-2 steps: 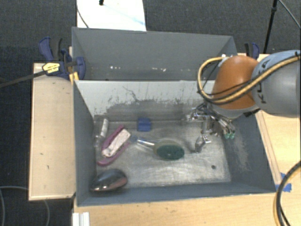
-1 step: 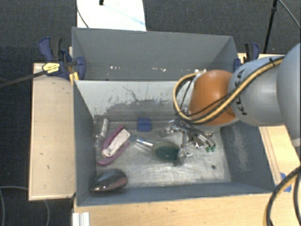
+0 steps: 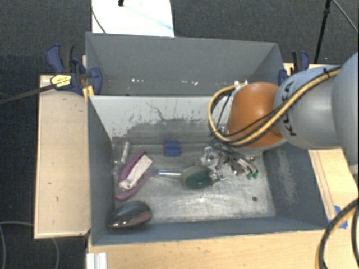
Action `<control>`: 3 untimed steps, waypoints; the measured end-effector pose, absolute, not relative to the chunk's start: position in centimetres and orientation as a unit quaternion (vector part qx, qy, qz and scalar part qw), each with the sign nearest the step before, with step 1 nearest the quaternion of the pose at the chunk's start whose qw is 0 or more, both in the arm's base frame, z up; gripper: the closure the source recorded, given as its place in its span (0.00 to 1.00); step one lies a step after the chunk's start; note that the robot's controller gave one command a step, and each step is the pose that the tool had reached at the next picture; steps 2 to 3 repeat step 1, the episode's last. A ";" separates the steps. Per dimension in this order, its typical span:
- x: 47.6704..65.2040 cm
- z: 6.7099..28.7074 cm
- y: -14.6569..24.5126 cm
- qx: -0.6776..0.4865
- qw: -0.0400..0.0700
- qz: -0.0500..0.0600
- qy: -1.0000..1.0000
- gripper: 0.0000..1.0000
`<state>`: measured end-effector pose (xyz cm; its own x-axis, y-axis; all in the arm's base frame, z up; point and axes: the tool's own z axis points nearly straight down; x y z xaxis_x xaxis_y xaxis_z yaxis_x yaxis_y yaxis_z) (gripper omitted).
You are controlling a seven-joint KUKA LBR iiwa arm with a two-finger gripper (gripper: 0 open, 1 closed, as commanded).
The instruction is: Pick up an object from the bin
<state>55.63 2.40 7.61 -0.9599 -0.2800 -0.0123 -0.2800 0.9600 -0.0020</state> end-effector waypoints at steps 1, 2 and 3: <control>59.0 20.4 3.2 -0.308 0.005 -0.001 0.951 1.00; 59.0 20.4 3.2 -0.308 0.005 -0.001 0.951 1.00; 59.0 20.4 3.2 -0.308 0.005 -0.001 0.951 1.00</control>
Offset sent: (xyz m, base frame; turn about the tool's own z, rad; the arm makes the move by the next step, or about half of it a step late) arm 0.0310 0.0079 0.1245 -0.3427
